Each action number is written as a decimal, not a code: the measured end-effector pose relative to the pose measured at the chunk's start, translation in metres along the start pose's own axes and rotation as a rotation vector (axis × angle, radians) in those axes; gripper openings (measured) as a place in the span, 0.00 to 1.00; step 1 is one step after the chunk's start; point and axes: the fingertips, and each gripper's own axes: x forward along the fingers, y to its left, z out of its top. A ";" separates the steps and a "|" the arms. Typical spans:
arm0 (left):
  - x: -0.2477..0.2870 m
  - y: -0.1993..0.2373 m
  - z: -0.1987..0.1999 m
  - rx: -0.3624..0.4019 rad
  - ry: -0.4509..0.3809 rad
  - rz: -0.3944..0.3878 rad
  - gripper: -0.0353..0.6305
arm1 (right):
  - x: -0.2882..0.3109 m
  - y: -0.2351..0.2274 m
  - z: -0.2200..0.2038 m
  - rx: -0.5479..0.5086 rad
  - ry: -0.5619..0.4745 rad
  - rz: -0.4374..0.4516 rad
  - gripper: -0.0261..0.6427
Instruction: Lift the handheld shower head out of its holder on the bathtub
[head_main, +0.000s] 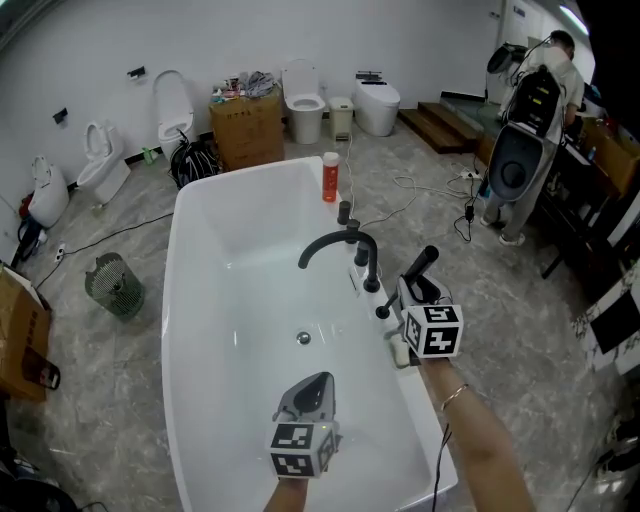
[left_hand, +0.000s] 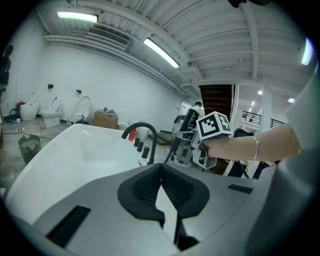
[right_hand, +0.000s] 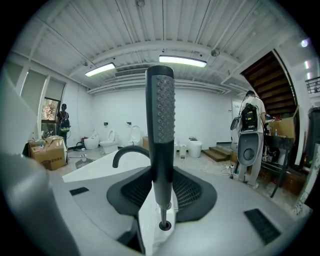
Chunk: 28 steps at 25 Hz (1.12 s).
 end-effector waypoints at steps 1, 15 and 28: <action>-0.004 -0.002 0.003 0.001 -0.002 -0.001 0.08 | -0.006 0.002 0.006 -0.004 -0.005 0.003 0.23; -0.062 -0.025 0.026 0.022 -0.019 -0.020 0.08 | -0.081 0.022 0.080 -0.031 -0.083 0.017 0.23; -0.107 -0.034 0.044 0.038 -0.048 -0.029 0.08 | -0.135 0.051 0.112 -0.059 -0.103 0.037 0.23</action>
